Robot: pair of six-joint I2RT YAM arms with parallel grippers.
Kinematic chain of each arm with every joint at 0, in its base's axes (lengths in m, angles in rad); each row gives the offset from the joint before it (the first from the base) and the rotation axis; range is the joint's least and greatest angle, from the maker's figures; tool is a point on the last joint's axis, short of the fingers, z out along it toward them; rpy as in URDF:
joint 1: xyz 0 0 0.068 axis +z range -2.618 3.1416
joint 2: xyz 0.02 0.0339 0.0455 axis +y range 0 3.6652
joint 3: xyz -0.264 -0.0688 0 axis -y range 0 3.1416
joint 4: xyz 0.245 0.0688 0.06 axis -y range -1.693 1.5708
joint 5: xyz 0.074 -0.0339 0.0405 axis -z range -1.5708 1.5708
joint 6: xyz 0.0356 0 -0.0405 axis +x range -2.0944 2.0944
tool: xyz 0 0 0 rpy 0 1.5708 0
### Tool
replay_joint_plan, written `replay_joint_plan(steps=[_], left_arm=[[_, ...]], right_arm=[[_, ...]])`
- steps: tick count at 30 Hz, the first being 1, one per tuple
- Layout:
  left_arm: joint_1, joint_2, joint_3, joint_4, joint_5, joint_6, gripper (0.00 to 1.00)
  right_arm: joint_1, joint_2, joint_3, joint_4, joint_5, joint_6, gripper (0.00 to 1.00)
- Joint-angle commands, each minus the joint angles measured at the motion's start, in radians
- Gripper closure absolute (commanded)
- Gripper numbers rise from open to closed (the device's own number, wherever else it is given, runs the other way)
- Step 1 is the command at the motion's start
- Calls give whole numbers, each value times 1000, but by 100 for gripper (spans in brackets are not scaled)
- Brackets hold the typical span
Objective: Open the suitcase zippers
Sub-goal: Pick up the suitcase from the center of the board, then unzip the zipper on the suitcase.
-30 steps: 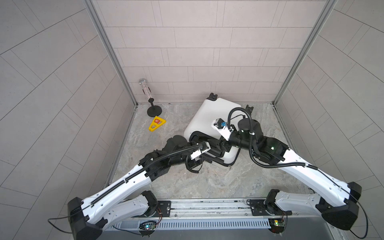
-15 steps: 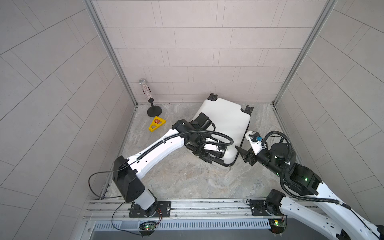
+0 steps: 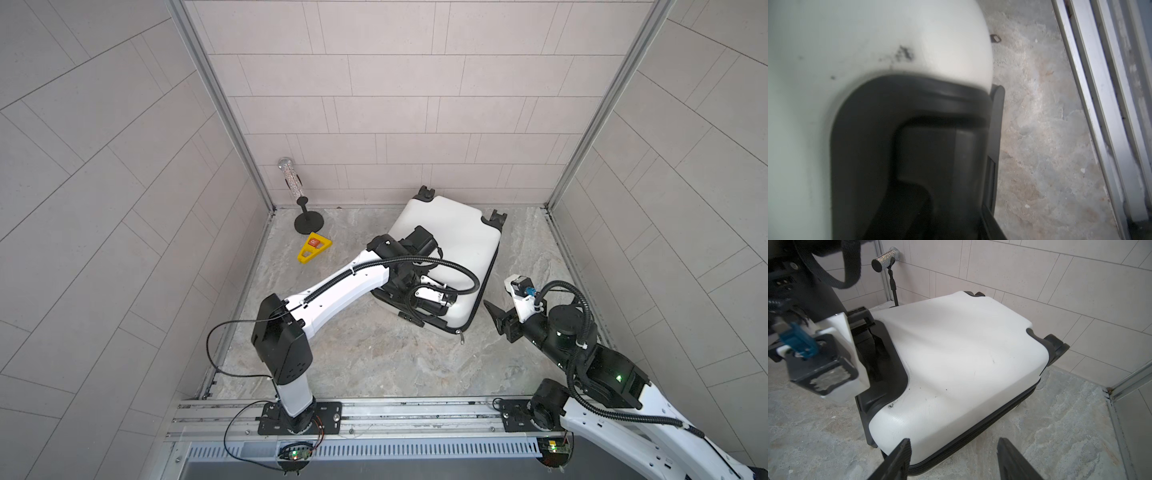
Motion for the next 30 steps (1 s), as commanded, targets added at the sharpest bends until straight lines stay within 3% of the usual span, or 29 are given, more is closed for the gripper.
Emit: replay_joint_plan(steps=[1,9,18,22,30], left_arm=[[-3,-24,12,-49,-27,-55,83],[33,-187,-48,-41,30,-88,95],[69,-262,-151,28,44,-102,96],[77,-255,-161,51,63,-118,96],[79,-230,-138,66,117,-148,96]], right_arm=[[-2,-21,-39,17,5,26,34],[-1,-39,-218,165,-192,29,38],[7,-31,-454,433,-366,279,44],[54,-37,-542,505,-353,343,45],[125,11,-584,579,-275,330,45]])
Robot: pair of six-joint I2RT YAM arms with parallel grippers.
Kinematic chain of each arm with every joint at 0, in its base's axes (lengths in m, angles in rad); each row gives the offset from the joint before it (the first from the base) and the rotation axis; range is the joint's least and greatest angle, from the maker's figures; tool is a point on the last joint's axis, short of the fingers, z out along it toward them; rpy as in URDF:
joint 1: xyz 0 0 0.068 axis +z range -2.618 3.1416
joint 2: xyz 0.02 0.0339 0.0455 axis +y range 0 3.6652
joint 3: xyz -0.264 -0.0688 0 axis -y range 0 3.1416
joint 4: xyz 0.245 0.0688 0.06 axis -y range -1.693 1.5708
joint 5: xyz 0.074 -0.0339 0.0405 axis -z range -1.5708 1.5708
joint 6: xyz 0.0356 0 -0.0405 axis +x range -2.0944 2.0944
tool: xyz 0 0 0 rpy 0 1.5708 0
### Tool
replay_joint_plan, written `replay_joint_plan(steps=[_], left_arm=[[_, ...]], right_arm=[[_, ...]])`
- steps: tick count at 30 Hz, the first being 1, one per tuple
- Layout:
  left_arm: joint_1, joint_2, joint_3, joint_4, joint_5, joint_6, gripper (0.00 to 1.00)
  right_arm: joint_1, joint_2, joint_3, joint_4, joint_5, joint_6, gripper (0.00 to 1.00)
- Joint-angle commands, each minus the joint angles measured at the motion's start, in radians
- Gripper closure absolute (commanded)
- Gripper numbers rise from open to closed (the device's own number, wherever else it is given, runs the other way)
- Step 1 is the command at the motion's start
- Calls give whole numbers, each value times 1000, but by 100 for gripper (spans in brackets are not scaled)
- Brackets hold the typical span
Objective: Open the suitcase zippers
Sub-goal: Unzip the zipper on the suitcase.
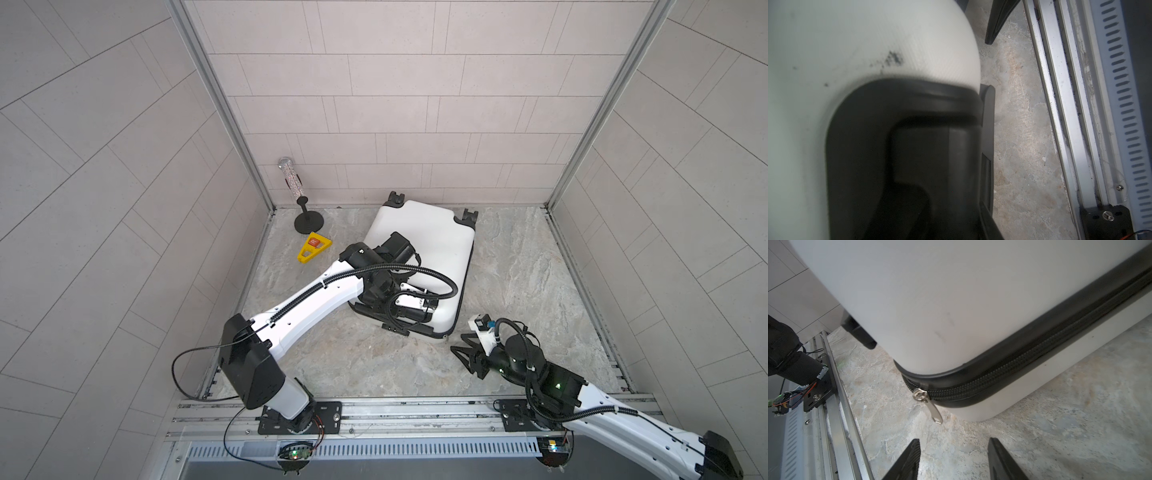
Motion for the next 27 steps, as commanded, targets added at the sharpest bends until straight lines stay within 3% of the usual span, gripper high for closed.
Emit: replay_joint_plan(steps=[1,4,9,15,27], left_arm=[[18,-29,54,81,55,-68,96],[17,-27,59,84,72,-73,96],[17,-31,58,93,95,-82,96],[17,-27,66,97,115,-95,96],[19,-28,56,109,107,-116,97]], right_arm=[[5,39,6,85,63,21,45],[5,112,9,148,104,18,45],[5,270,27,291,65,-1,47],[5,395,52,409,43,-8,56],[16,234,47,305,89,-10,90]])
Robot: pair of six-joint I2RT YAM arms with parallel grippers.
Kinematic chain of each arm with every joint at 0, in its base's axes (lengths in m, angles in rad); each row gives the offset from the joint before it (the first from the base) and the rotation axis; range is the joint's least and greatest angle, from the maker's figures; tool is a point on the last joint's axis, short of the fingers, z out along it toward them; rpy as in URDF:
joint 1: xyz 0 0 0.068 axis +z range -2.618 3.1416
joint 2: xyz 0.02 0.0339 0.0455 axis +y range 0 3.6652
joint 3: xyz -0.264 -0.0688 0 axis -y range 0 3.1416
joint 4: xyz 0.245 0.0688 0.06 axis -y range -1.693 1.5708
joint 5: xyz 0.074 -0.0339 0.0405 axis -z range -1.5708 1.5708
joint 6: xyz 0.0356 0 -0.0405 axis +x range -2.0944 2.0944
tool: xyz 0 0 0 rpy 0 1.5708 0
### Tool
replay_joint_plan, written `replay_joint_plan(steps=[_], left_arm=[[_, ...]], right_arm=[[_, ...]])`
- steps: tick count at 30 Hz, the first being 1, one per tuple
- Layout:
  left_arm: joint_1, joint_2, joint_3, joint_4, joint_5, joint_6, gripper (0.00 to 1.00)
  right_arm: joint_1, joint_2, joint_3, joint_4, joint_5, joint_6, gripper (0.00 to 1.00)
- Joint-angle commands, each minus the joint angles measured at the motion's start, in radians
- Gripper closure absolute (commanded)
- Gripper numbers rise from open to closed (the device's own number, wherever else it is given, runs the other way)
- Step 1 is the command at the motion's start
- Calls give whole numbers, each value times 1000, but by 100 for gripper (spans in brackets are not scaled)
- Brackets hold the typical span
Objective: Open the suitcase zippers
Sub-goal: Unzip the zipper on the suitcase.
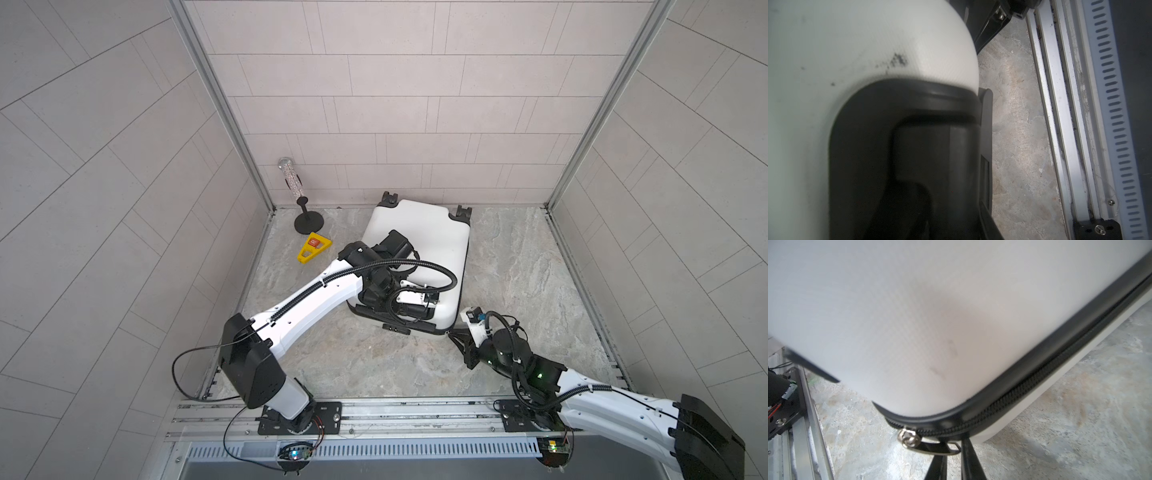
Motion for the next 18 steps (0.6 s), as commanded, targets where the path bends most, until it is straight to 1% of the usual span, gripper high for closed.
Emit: replay_joint_plan(steps=[1,2,4,9,10,11,14,18], left_arm=[[7,-31,53,88,62,-59,97],[8,-30,50,90,61,-60,97],[10,-29,48,94,59,-61,97],[11,-26,47,98,59,-69,97],[11,-26,45,100,61,-69,97],[11,-24,44,101,65,-69,97],[11,-21,46,103,71,-72,97],[10,-20,46,106,84,-77,97]], right_arm=[[9,-55,26,26,0,-2,93],[10,-63,27,15,-3,-4,94],[11,-73,27,2,-10,-8,100],[11,-84,32,-21,-14,-20,100],[11,-81,35,-21,-15,-23,98],[11,-81,38,-21,-16,-26,93],[11,-62,53,-14,-28,-30,83],[11,-44,59,9,-44,-26,76]])
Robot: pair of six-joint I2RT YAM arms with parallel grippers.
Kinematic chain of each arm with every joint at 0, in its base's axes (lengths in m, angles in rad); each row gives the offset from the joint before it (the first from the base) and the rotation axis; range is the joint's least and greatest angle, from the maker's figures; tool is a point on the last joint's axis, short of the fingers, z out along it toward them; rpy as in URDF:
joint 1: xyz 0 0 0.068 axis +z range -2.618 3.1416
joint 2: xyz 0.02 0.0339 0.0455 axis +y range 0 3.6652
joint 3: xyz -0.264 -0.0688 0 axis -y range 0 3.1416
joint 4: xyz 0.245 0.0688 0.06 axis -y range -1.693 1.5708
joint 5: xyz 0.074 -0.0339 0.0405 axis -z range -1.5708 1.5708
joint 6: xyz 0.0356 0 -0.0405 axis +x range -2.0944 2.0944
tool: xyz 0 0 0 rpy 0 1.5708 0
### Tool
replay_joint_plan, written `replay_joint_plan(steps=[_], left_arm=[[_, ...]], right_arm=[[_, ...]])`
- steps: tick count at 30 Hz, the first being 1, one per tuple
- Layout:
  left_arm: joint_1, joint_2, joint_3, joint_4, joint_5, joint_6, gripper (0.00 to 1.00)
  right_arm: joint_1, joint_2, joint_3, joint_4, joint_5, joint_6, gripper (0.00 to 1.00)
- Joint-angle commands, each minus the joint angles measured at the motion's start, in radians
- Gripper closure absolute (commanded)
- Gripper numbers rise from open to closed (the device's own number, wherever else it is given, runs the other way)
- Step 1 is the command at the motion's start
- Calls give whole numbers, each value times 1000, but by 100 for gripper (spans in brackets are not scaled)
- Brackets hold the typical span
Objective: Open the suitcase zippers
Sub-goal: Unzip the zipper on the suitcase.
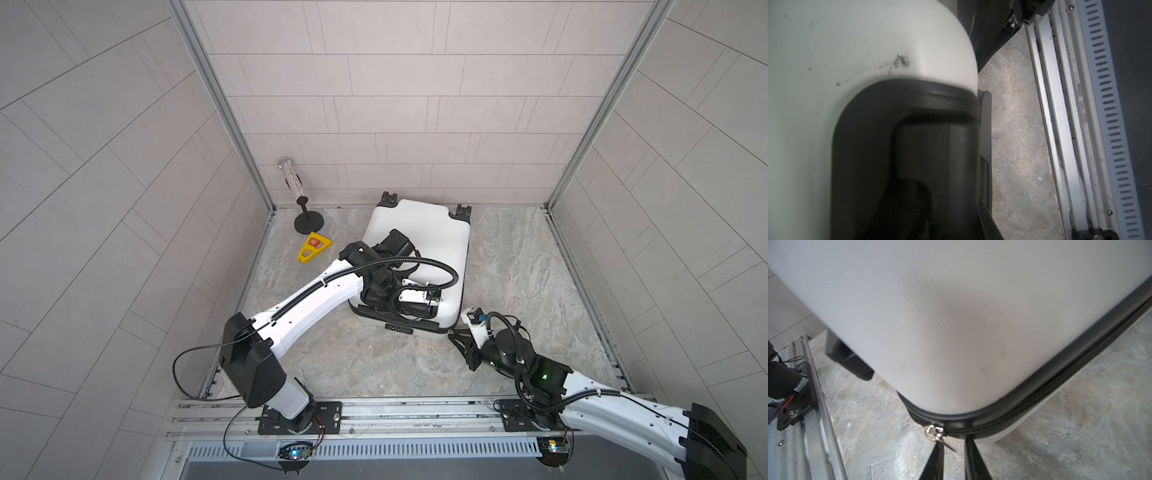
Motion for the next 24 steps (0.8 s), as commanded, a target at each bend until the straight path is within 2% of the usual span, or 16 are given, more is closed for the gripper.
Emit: replay_joint_plan(steps=[1,4,12,19,24], left_arm=[[8,-23,45,83,65,-50,97],[8,-25,45,85,71,-54,97],[11,-31,42,86,74,-64,97],[21,-60,20,80,59,-63,99],[21,-98,-27,69,111,-32,100]], right_arm=[[6,1,38,80,-15,0,76],[7,6,40,78,4,3,77],[7,-33,59,2,89,9,100],[1,-123,102,-203,247,8,100],[-72,-86,167,-270,223,-19,100]])
